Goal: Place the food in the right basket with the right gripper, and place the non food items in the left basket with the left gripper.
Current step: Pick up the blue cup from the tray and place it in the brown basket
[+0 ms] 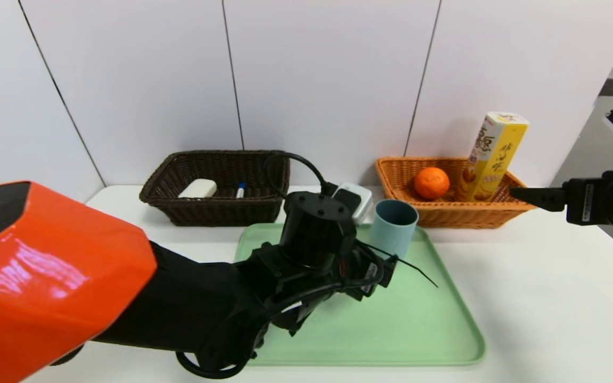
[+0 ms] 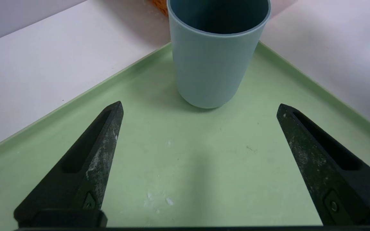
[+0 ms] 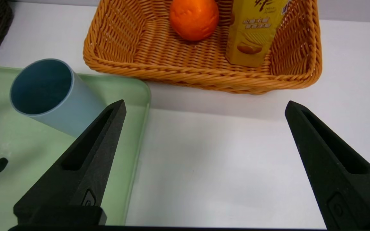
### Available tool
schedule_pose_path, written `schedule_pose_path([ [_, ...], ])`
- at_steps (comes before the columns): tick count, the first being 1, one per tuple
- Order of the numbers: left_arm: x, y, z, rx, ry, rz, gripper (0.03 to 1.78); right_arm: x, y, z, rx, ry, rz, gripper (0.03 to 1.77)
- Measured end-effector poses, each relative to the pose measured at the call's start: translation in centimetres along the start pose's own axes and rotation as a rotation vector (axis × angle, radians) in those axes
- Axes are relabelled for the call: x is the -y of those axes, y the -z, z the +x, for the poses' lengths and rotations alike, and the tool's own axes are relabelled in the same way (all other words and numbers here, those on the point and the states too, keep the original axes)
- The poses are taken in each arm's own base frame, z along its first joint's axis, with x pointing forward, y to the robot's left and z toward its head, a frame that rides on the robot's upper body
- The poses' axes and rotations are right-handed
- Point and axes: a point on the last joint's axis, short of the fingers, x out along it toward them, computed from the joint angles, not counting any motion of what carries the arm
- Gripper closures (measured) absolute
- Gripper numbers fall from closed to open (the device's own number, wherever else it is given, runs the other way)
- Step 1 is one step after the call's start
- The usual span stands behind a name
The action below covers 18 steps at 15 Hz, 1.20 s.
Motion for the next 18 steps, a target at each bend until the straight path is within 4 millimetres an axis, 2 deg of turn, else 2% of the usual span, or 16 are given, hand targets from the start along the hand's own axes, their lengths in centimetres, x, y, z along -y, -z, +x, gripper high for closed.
schedule_pose_path([
  [5, 0.3, 1.3, 2.1, 0.076, 0.013, -0.007, 0.12, 0.0, 0.7, 0.3, -0.026, -0.002, 0.011, 0.09],
  [9, 0.5, 2.1, 2.9, 0.078, 0.03, -0.019, 0.12, 0.1, 1.0, 0.4, -0.038, -0.003, 0.014, 0.09],
  [18, 0.7, 1.8, 4.3, 0.111, 0.036, -0.049, 0.12, 0.1, 1.1, 0.5, -0.041, -0.004, 0.015, 0.09],
])
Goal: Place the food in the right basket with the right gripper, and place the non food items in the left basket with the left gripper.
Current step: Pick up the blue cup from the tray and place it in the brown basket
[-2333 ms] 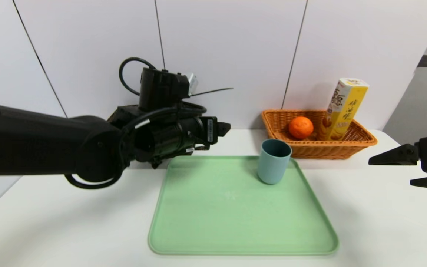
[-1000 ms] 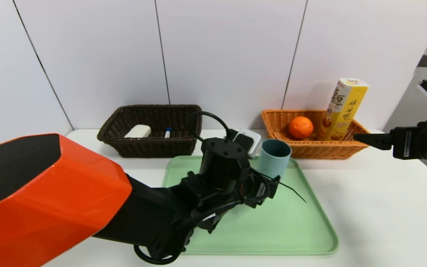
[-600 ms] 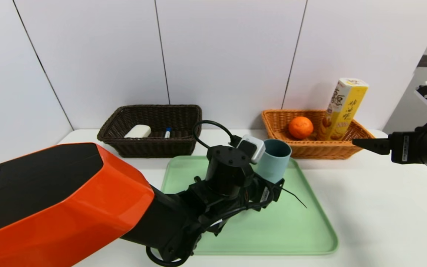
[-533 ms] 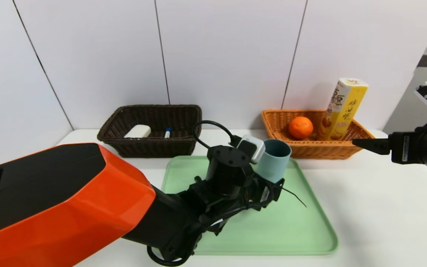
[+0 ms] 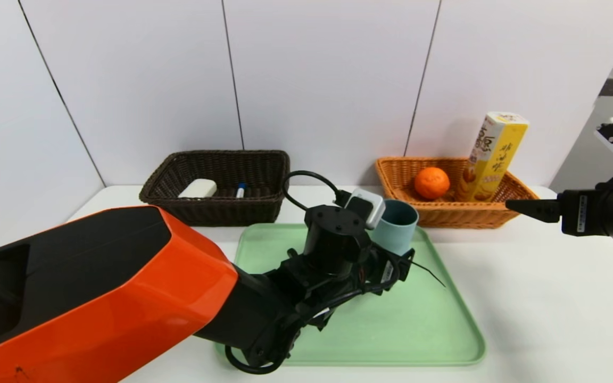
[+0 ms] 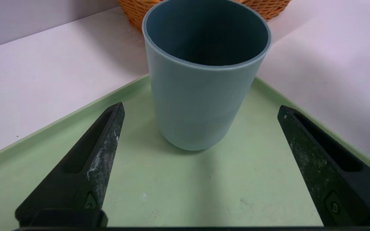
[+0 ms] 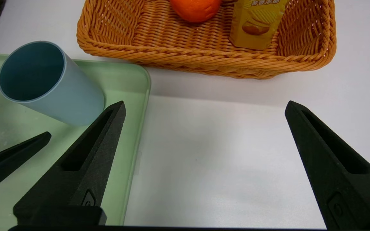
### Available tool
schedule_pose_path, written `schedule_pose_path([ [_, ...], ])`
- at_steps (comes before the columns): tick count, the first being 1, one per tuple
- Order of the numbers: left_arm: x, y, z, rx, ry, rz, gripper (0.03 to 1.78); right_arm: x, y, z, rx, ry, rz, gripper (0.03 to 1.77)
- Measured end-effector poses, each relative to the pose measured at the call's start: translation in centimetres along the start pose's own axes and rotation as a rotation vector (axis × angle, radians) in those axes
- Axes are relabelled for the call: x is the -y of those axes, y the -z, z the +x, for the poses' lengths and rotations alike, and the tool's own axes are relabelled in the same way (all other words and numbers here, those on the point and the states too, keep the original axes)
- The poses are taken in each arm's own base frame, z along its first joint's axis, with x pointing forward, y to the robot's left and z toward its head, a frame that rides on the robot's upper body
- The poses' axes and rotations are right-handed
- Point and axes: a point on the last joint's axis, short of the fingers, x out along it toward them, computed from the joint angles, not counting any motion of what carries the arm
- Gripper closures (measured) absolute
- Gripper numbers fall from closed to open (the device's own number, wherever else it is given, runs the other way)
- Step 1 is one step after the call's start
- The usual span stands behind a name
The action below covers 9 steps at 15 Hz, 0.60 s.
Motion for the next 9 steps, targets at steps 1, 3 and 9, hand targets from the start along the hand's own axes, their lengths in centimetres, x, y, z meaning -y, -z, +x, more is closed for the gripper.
schedule_pose_path([
  [1, 0.0, 0.0, 0.1, 0.002, 0.006, -0.002, 0.12, 0.0, 0.0, 0.0, -0.001, -0.001, 0.0, 0.09],
  [3, 0.1, 0.0, 0.4, 0.005, 0.014, -0.01, 0.12, 0.0, 0.1, 0.0, -0.002, 0.0, 0.0, 0.09],
  [9, 0.3, -0.1, 1.7, 0.027, 0.018, -0.026, 0.12, 0.0, 0.5, 0.1, -0.018, -0.001, 0.002, 0.09],
])
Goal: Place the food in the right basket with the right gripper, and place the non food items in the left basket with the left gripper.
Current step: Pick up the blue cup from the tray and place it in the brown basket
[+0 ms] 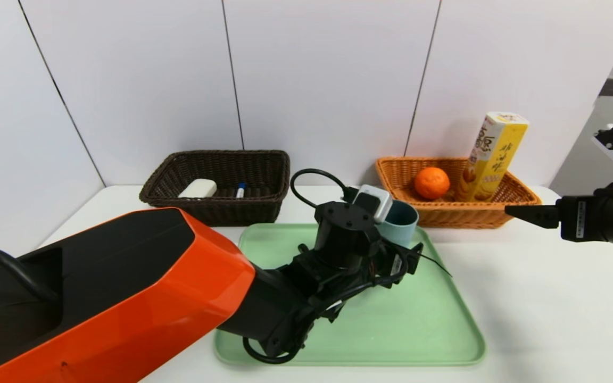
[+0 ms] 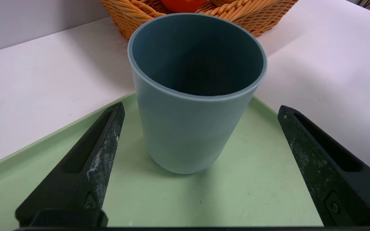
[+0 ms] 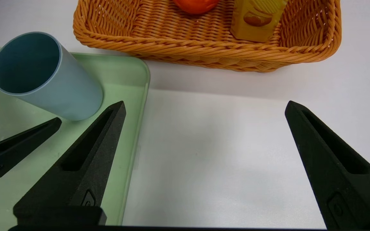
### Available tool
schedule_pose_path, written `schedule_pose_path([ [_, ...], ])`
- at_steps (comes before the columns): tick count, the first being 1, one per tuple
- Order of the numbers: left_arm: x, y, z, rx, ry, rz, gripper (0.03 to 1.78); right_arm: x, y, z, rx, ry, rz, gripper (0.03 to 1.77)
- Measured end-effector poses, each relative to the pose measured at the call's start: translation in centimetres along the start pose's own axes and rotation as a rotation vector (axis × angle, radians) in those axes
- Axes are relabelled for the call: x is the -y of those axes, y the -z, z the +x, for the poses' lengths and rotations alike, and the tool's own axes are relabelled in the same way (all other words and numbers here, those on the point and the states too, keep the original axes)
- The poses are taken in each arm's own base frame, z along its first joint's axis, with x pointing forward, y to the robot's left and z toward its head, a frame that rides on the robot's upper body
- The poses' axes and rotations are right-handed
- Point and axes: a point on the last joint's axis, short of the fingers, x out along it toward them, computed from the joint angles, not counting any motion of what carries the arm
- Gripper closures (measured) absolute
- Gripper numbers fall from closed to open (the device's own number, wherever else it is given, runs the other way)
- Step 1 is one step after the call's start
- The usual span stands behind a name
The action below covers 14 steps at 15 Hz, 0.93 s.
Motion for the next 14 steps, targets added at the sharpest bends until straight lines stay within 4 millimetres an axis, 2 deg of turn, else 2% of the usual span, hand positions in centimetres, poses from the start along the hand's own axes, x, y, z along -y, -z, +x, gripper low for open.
schedule_pose_path([
  [14, 0.2, 1.4, 3.6, 0.011, -0.002, -0.009, 0.12, 0.0, 0.4, -0.1, -0.009, 0.001, -0.002, 0.09],
])
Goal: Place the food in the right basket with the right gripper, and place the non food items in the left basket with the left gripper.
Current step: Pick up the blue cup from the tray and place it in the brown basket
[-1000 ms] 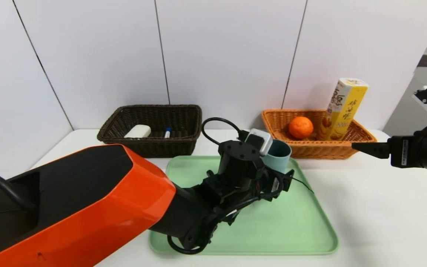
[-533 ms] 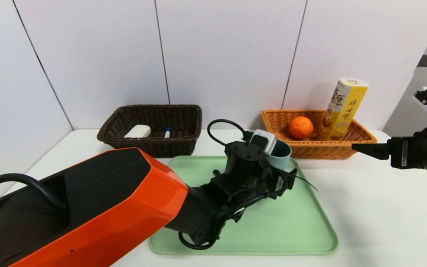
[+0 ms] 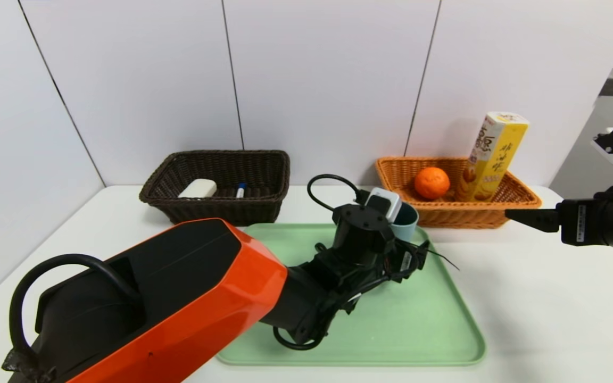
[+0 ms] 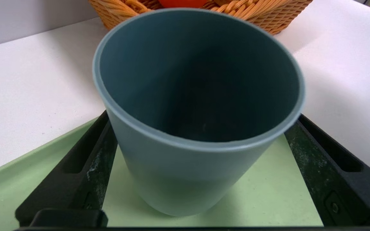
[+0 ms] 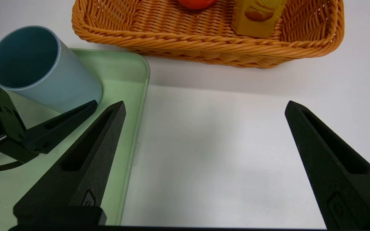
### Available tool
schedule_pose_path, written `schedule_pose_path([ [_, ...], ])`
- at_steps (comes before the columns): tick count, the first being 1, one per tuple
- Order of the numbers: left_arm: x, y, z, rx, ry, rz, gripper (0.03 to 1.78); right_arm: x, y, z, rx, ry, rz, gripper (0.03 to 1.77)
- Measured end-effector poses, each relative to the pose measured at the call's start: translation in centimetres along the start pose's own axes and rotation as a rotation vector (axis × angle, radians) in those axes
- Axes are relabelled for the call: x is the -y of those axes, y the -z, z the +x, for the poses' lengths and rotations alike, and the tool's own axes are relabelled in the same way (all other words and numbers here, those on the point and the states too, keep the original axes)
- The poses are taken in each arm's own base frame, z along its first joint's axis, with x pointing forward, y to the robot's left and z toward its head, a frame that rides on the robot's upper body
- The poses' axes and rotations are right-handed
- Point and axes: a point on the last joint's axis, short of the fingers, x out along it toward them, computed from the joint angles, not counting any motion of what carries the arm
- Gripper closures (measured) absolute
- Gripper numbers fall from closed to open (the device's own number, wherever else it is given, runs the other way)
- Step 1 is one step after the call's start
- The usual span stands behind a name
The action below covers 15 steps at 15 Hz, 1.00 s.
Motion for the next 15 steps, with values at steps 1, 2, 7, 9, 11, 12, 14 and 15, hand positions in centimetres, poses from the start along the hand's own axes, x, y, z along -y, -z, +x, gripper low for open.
schedule_pose_path([
  [1, -0.02, 0.15, 0.13, -0.007, -0.001, 0.001, 0.12, 0.0, 0.13, -0.02, -0.003, 0.0, 0.0, 0.09],
  [2, -0.04, 0.19, 0.22, -0.007, -0.002, 0.002, 0.12, -0.01, 0.23, -0.02, -0.007, -0.001, 0.0, 0.09],
  [7, -0.56, 0.28, 0.38, -0.01, -0.014, 0.003, 0.12, -0.07, 0.65, -0.15, -0.015, -0.003, -0.008, 0.09],
  [9, -0.58, 0.19, 0.46, -0.006, -0.015, 0.003, 0.12, -0.11, 0.73, -0.26, -0.015, -0.004, -0.009, 0.09],
  [11, -0.57, -0.11, 0.63, 0.007, -0.017, 0.003, 0.34, -0.12, 0.72, -0.39, -0.011, -0.003, -0.01, 0.09],
  [12, -0.52, -0.28, 0.71, 0.013, -0.016, 0.003, 0.51, -0.13, 0.74, -0.46, -0.01, -0.004, -0.009, 0.09],
  [14, -0.49, -0.41, 0.86, 0.019, -0.016, 0.004, 0.65, -0.16, 0.85, -0.59, -0.009, -0.005, -0.009, 0.09],
  [15, -0.48, -0.41, 0.9, 0.02, -0.016, 0.004, 0.66, -0.16, 0.97, -0.61, -0.013, -0.006, -0.009, 0.09],
])
